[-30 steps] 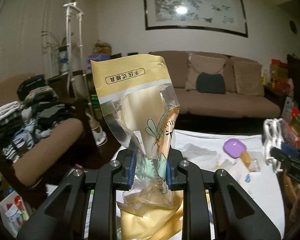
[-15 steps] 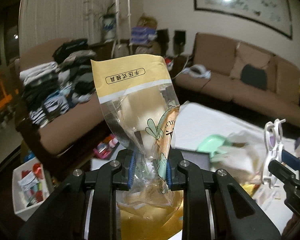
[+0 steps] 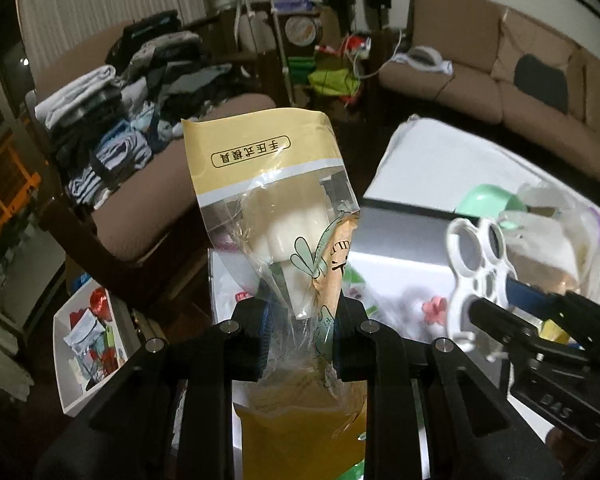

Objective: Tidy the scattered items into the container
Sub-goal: 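Carry the bag with the left tool while the right tool carries the ring holder toward the white box, then open the left tool over the box while the right tool releases the ring holder into it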

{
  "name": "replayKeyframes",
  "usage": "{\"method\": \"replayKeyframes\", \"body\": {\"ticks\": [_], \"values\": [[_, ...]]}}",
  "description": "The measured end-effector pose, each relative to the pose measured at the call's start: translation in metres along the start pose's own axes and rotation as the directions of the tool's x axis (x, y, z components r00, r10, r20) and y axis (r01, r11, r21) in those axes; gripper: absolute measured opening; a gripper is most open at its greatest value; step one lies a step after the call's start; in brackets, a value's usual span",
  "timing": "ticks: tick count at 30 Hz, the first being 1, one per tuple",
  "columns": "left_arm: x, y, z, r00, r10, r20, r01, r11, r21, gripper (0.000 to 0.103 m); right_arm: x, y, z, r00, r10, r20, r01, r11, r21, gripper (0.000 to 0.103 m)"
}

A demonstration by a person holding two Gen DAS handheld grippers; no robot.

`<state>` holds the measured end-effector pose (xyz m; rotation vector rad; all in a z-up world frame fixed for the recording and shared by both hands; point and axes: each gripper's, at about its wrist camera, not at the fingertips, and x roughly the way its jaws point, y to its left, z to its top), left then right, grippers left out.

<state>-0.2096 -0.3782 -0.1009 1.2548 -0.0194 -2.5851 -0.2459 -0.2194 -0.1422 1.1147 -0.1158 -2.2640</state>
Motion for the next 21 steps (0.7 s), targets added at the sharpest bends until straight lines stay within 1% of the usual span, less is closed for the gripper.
{"method": "replayKeyframes", "body": {"ticks": [4, 7, 8, 9, 10, 11, 12, 13, 14, 15, 16, 18, 19, 20, 21], "values": [[0.002, -0.001, -0.003, 1.000, -0.002, -0.009, 0.002, 1.000, -0.001, 0.022, 0.009, 0.007, 0.005, 1.000, -0.010, -0.018, 0.009, 1.000, -0.021, 0.047], [0.004, 0.000, -0.004, 1.000, -0.004, -0.016, 0.004, 1.000, -0.001, 0.023, 0.008, 0.007, 0.001, 0.999, -0.015, -0.032, 0.014, 0.999, -0.031, 0.047], [0.004, 0.001, -0.003, 1.000, -0.001, -0.019, 0.001, 1.000, -0.002, 0.025, 0.008, 0.008, -0.001, 0.999, -0.010, -0.040, 0.008, 0.999, -0.035, 0.048], [0.005, 0.001, -0.003, 1.000, 0.010, -0.023, -0.010, 1.000, -0.006, 0.032, 0.009, 0.009, -0.001, 0.998, -0.008, -0.056, 0.005, 0.999, -0.047, 0.050], [0.005, 0.003, -0.002, 0.999, 0.030, -0.023, -0.030, 0.999, -0.014, 0.037, 0.010, 0.009, -0.001, 0.997, -0.028, -0.069, 0.024, 0.998, -0.060, 0.062], [0.005, 0.004, -0.001, 0.999, 0.048, -0.019, -0.048, 0.999, -0.020, 0.049, 0.008, 0.009, -0.003, 0.996, -0.051, -0.066, 0.047, 0.996, -0.071, 0.077], [0.001, 0.005, 0.000, 0.997, 0.076, -0.005, -0.076, 0.997, -0.027, 0.066, 0.002, 0.009, -0.005, 0.996, -0.080, -0.044, 0.076, 0.993, -0.091, 0.081], [-0.004, 0.007, 0.001, 0.995, 0.096, 0.013, -0.095, 0.995, -0.032, 0.075, -0.004, 0.008, -0.007, 0.996, -0.086, -0.024, 0.083, 0.991, -0.103, 0.083], [-0.010, 0.008, 0.003, 0.994, 0.105, 0.036, -0.104, 0.994, -0.036, 0.091, -0.015, 0.005, -0.011, 0.996, -0.088, 0.003, 0.088, 0.990, -0.114, 0.083], [-0.019, 0.010, 0.005, 0.993, 0.100, 0.064, -0.097, 0.994, -0.043, 0.097, -0.022, 0.000, -0.014, 0.996, -0.090, 0.016, 0.092, 0.989, -0.115, 0.083], [-0.026, 0.012, 0.006, 0.993, 0.079, 0.083, -0.074, 0.996, -0.054, 0.098, -0.033, -0.007, -0.019, 0.995, -0.098, 0.031, 0.101, 0.989, -0.111, 0.084], [-0.040, 0.013, 0.010, 0.994, -0.002, 0.107, 0.011, 0.996, -0.088, 0.102, -0.060, -0.026, -0.030, 0.990, -0.131, 0.061, 0.136, 0.986, -0.093, 0.084], [-0.045, 0.012, 0.011, 0.992, -0.053, 0.116, 0.065, 0.993, -0.100, 0.102, -0.074, -0.037, -0.036, 0.986, -0.149, 0.074, 0.154, 0.985, -0.081, 0.084], [-0.049, 0.010, 0.012, 0.987, -0.103, 0.124, 0.116, 0.988, -0.104, 0.103, -0.088, -0.049, -0.041, 0.981, -0.171, 0.088, 0.176, 0.982, -0.063, 0.084], [-0.054, 0.004, 0.014, 0.978, -0.161, 0.131, 0.175, 0.979, -0.102, 0.103, -0.104, -0.061, -0.047, 0.975, -0.198, 0.101, 0.203, 0.978, -0.039, 0.085]]}}
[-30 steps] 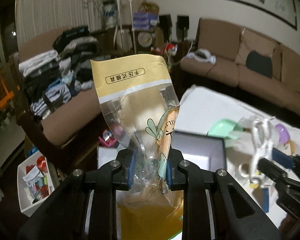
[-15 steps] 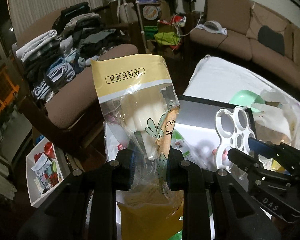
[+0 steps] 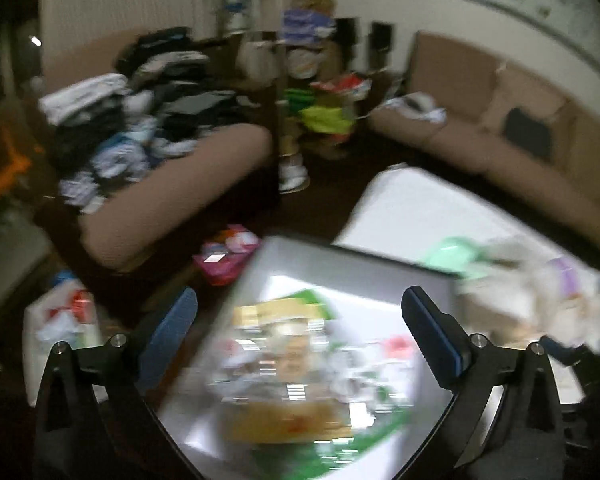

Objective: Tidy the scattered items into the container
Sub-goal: 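Open the left tool over the box while the right tool releases the ring holder into it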

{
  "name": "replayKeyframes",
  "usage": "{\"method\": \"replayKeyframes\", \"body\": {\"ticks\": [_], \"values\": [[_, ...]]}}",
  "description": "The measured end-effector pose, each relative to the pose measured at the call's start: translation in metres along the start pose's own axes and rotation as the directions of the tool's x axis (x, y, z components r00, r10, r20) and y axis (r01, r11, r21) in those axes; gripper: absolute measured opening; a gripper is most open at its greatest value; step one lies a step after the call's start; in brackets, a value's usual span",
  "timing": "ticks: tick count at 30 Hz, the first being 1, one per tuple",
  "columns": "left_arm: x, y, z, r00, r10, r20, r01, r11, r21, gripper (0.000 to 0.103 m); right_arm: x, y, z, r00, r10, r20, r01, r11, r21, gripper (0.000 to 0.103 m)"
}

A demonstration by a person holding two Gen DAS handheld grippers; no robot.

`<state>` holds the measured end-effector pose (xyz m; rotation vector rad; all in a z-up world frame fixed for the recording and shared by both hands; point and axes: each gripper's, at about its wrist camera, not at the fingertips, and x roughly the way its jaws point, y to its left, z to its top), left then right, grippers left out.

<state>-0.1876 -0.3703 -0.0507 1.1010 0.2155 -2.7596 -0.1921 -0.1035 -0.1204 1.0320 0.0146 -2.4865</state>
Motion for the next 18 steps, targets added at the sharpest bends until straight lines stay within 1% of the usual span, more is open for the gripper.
{"method": "replayKeyframes", "body": {"ticks": [2, 3, 5, 6, 8, 10, 12, 15, 18], "values": [[-0.004, -0.018, 0.002, 0.998, -0.067, -0.007, 0.067, 0.998, 0.017, 0.103, -0.022, -0.028, -0.009, 0.999, -0.051, 0.009, 0.051, 0.998, 0.048, 0.085], [-0.007, -0.033, 0.003, 0.996, -0.086, -0.006, 0.086, 0.995, 0.047, 0.103, -0.038, -0.049, -0.015, 0.996, -0.088, 0.014, 0.087, 0.992, 0.089, 0.085], [-0.012, -0.063, 0.002, 0.996, -0.089, 0.006, 0.088, 0.989, 0.120, 0.103, -0.062, -0.079, -0.023, 0.991, -0.132, 0.024, 0.127, 0.981, 0.148, 0.085], [-0.015, -0.082, 0.000, 0.996, -0.087, 0.017, 0.083, 0.982, 0.167, 0.103, -0.078, -0.098, -0.029, 0.985, -0.167, 0.029, 0.159, 0.969, 0.187, 0.085], [-0.022, -0.120, -0.006, 0.995, -0.092, 0.041, 0.078, 0.964, 0.255, 0.103, -0.102, -0.126, -0.038, 0.976, -0.214, 0.046, 0.198, 0.952, 0.236, 0.085], [-0.027, -0.149, -0.013, 0.992, -0.114, 0.053, 0.093, 0.949, 0.303, 0.103, -0.121, -0.148, -0.048, 0.967, -0.250, 0.054, 0.226, 0.935, 0.273, 0.085], [-0.030, -0.180, -0.022, 0.985, -0.164, 0.050, 0.139, 0.933, 0.332, 0.103, -0.139, -0.172, -0.062, 0.954, -0.295, 0.056, 0.264, 0.912, 0.315, 0.085], [-0.030, -0.220, -0.037, 0.970, -0.243, 0.026, 0.216, 0.903, 0.372, 0.103, -0.153, -0.200, -0.084, 0.944, -0.328, 0.049, 0.288, 0.884, 0.367, 0.085], [-0.029, -0.255, -0.056, 0.959, -0.282, 0.013, 0.251, 0.873, 0.419, 0.103, -0.160, -0.227, -0.109, 0.938, -0.344, 0.038, 0.296, 0.856, 0.425, 0.085]]}}
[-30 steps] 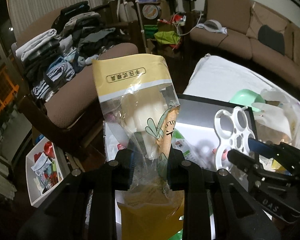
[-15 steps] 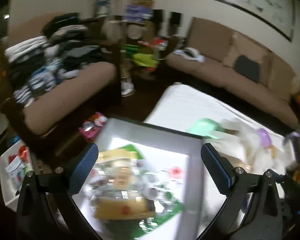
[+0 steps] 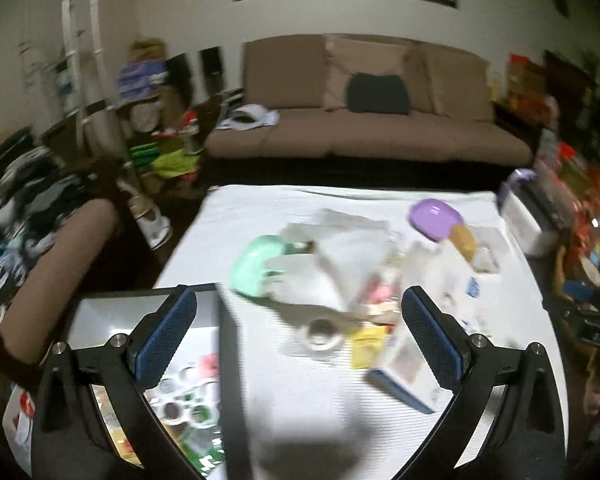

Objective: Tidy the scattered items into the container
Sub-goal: 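Open the left tool over the box while the right tool releases the ring holder into it, then grasp the white-and-blue TPE glove box by its edge with the left tool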

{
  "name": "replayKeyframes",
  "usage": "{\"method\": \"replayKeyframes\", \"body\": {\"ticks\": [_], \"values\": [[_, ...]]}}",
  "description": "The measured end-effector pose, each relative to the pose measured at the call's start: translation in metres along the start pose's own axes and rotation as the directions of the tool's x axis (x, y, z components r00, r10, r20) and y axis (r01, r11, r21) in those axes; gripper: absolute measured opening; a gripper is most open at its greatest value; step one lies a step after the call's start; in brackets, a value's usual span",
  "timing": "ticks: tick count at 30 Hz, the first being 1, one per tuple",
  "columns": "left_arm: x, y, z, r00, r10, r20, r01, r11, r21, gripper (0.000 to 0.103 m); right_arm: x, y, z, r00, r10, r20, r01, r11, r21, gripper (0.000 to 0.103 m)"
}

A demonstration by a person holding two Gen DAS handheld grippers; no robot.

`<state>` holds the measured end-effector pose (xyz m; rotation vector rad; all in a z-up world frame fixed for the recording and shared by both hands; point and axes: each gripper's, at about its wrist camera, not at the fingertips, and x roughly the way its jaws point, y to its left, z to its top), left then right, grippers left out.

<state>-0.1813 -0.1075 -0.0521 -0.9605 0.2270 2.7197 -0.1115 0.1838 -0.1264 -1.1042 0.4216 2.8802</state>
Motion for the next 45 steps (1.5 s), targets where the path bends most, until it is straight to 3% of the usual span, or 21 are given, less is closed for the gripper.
{"method": "replayKeyframes", "body": {"ticks": [6, 12, 17, 22, 24, 26, 27, 28, 29, 32, 37, 38, 39, 40, 41, 45], "values": [[0.043, -0.032, -0.012, 0.993, -0.087, -0.081, 0.087, 0.996, -0.005, 0.103, 0.011, -0.040, -0.005, 0.998, -0.013, -0.064, 0.018, 0.997, 0.074, 0.085], [0.084, -0.050, -0.035, 0.973, -0.141, -0.185, 0.142, 0.990, -0.005, 0.103, 0.021, -0.056, -0.005, 0.995, -0.030, -0.090, 0.037, 0.996, 0.075, 0.085], [0.121, -0.060, -0.059, 0.934, -0.154, -0.323, 0.162, 0.987, -0.001, 0.103, 0.032, -0.064, -0.009, 0.990, -0.010, -0.138, 0.027, 0.992, 0.122, 0.085], [0.137, -0.064, -0.071, 0.887, -0.259, -0.384, 0.237, 0.966, -0.103, 0.103, 0.030, -0.063, -0.008, 0.990, -0.031, -0.134, 0.044, 0.994, 0.096, 0.085], [0.142, -0.067, -0.075, 0.856, -0.314, -0.411, 0.281, 0.949, -0.140, 0.103, 0.031, -0.064, -0.009, 0.990, -0.015, -0.141, 0.031, 0.993, 0.115, 0.085], [0.151, -0.069, -0.087, 0.773, -0.442, -0.455, 0.365, 0.896, -0.252, 0.103, 0.033, -0.067, -0.011, 0.990, 0.008, -0.141, 0.015, 0.987, 0.161, 0.085], [0.155, -0.069, -0.092, 0.744, -0.479, -0.466, 0.381, 0.877, -0.294, 0.102, 0.033, -0.068, -0.012, 0.990, 0.030, -0.137, -0.003, 0.981, 0.194, 0.085], [0.158, -0.069, -0.098, 0.722, -0.502, -0.476, 0.388, 0.864, -0.322, 0.102, 0.033, -0.067, -0.013, 0.990, 0.046, -0.135, -0.017, 0.978, 0.210, 0.085], [0.162, -0.069, -0.105, 0.714, -0.500, -0.491, 0.374, 0.864, -0.336, 0.102, 0.033, -0.066, -0.013, 0.989, 0.068, -0.131, -0.037, 0.973, 0.226, 0.085], [0.169, -0.066, -0.113, 0.741, -0.448, -0.500, 0.304, 0.888, -0.346, 0.102, 0.035, -0.058, -0.012, 0.987, 0.087, -0.137, -0.056, 0.976, 0.211, 0.085], [0.188, -0.053, -0.125, 0.743, -0.482, -0.465, 0.229, 0.836, -0.499, 0.102, 0.032, -0.055, -0.012, 0.987, 0.083, -0.137, -0.056, 0.980, 0.191, 0.085], [0.190, -0.051, -0.128, 0.749, -0.473, -0.464, 0.209, 0.833, -0.512, 0.093, 0.032, -0.057, -0.012, 0.987, 0.087, -0.136, -0.059, 0.978, 0.201, 0.085], [0.190, -0.050, -0.130, 0.767, -0.445, -0.462, 0.176, 0.839, -0.515, 0.084, 0.031, -0.058, -0.012, 0.987, 0.088, -0.137, -0.058, 0.977, 0.206, 0.085], [0.188, -0.050, -0.132, 0.781, -0.425, -0.457, 0.160, 0.844, -0.511, 0.083, 0.032, -0.060, -0.012, 0.987, 0.086, -0.137, -0.056, 0.977, 0.208, 0.085], [0.185, -0.052, -0.133, 0.788, -0.423, -0.448, 0.167, 0.846, -0.506, 0.083, 0.031, -0.061, -0.012, 0.987, 0.081, -0.138, -0.051, 0.977, 0.208, 0.085], [0.185, -0.061, -0.135, 0.787, -0.446, -0.426, 0.196, 0.836, -0.513, 0.082, 0.029, -0.066, -0.011, 0.988, 0.079, -0.133, -0.048, 0.974, 0.222, 0.085]]}}
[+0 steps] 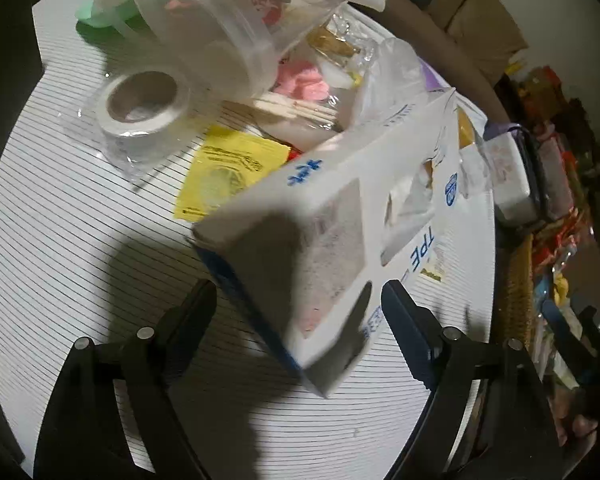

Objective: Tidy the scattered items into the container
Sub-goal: 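Grasp the white-and-blue TPE glove box by its edge with the left tool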

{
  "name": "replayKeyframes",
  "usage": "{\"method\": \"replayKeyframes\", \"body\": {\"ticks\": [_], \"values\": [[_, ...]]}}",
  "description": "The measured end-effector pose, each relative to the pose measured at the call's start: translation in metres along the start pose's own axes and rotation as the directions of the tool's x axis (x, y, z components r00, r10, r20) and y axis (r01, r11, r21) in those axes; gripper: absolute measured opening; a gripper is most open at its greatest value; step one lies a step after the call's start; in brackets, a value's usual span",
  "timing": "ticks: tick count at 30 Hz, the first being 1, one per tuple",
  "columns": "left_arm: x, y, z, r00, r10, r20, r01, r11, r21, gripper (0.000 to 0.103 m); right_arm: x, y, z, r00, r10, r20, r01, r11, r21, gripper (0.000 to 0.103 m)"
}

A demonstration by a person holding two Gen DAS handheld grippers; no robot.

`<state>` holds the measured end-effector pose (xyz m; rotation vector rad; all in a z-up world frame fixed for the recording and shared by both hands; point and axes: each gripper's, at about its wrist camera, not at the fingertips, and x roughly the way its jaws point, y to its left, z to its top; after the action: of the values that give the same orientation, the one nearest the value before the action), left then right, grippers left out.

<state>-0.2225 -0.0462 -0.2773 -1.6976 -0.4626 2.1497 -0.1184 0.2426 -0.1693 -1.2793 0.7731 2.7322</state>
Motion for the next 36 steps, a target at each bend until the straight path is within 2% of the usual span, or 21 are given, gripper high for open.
{"method": "replayKeyframes", "body": {"ticks": [1, 4, 5, 7, 10, 13, 15, 18, 20, 22, 23, 24, 28, 30, 33, 34, 36], "values": [[0.002, 0.002, 0.000, 1.000, -0.015, 0.004, 0.015, 1.000, -0.019, 0.081, 0.000, -0.001, 0.000, 1.000, 0.001, -0.001, -0.001, 1.000, 0.002, 0.085], [0.007, 0.012, 0.001, 0.998, -0.062, 0.018, 0.064, 0.994, -0.085, 0.066, 0.002, -0.001, 0.000, 1.000, -0.002, -0.008, 0.002, 1.000, 0.002, 0.085], [0.008, 0.016, 0.002, 0.995, -0.096, 0.023, 0.098, 0.989, -0.108, 0.058, 0.002, 0.000, -0.001, 1.000, -0.004, -0.010, 0.004, 1.000, -0.001, 0.085], [0.008, 0.019, 0.002, 0.988, -0.152, 0.039, 0.156, 0.978, -0.142, 0.053, 0.001, 0.001, 0.000, 1.000, -0.004, -0.008, 0.003, 1.000, -0.009, 0.085], [-0.005, 0.009, 0.002, 0.983, -0.164, 0.081, 0.172, 0.980, -0.100, 0.044, 0.000, 0.003, -0.001, 1.000, 0.000, -0.005, 0.000, 1.000, -0.017, 0.085], [-0.032, -0.009, 0.002, 0.969, -0.193, 0.154, 0.197, 0.980, -0.009, 0.034, -0.001, 0.003, -0.002, 1.000, 0.007, -0.008, -0.007, 1.000, -0.008, 0.085], [-0.054, -0.029, 0.002, 0.960, -0.190, 0.203, 0.175, 0.980, 0.093, 0.029, -0.002, 0.004, -0.002, 1.000, 0.009, -0.007, -0.009, 1.000, -0.008, 0.085], [-0.090, -0.064, -0.008, 0.936, -0.178, 0.302, 0.088, 0.953, 0.290, 0.024, -0.007, 0.006, -0.001, 1.000, 0.008, 0.005, -0.008, 1.000, -0.020, 0.085], [-0.117, -0.091, -0.024, 0.910, -0.154, 0.384, -0.028, 0.903, 0.428, 0.022, -0.010, 0.007, 0.001, 1.000, -0.001, 0.016, 0.002, 1.000, -0.031, 0.085], [-0.138, -0.113, -0.036, 0.888, -0.134, 0.440, -0.121, 0.854, 0.506, 0.022, -0.012, 0.005, 0.002, 1.000, -0.014, 0.024, 0.015, 0.999, -0.033, 0.085], [-0.146, -0.124, -0.040, 0.884, -0.124, 0.450, -0.153, 0.835, 0.529, 0.022, -0.013, 0.004, 0.003, 1.000, -0.016, 0.024, 0.017, 0.999, -0.028, 0.085], [-0.154, -0.135, -0.043, 0.892, -0.111, 0.439, -0.169, 0.819, 0.549, 0.022, -0.013, 0.002, 0.003, 1.000, -0.014, 0.023, 0.014, 1.000, -0.020, 0.085], [-0.169, -0.162, -0.048, 0.915, -0.070, 0.397, -0.189, 0.795, 0.576, 0.022, -0.019, -0.007, 0.004, 0.999, 0.005, 0.032, -0.005, 1.000, 0.017, 0.085], [-0.168, -0.176, -0.054, 0.908, -0.046, 0.415, -0.229, 0.777, 0.587, 0.022, -0.023, -0.008, 0.006, 0.999, 0.009, 0.041, -0.010, 1.000, 0.025, 0.085], [-0.163, -0.189, -0.056, 0.913, -0.019, 0.407, -0.259, 0.745, 0.615, 0.022, -0.028, -0.009, 0.007, 0.999, 0.021, 0.050, -0.022, 0.999, 0.031, 0.085], [-0.158, -0.197, -0.055, 0.910, -0.018, 0.414, -0.268, 0.735, 0.622, 0.022, -0.030, -0.009, 0.007, 0.998, 0.023, 0.055, -0.025, 0.999, 0.034, 0.085], [-0.148, -0.207, -0.054, 0.893, -0.008, 0.449, -0.305, 0.723, 0.620, 0.022, -0.031, -0.010, 0.008, 0.998, 0.029, 0.059, -0.031, 0.999, 0.044, 0.085]]}}
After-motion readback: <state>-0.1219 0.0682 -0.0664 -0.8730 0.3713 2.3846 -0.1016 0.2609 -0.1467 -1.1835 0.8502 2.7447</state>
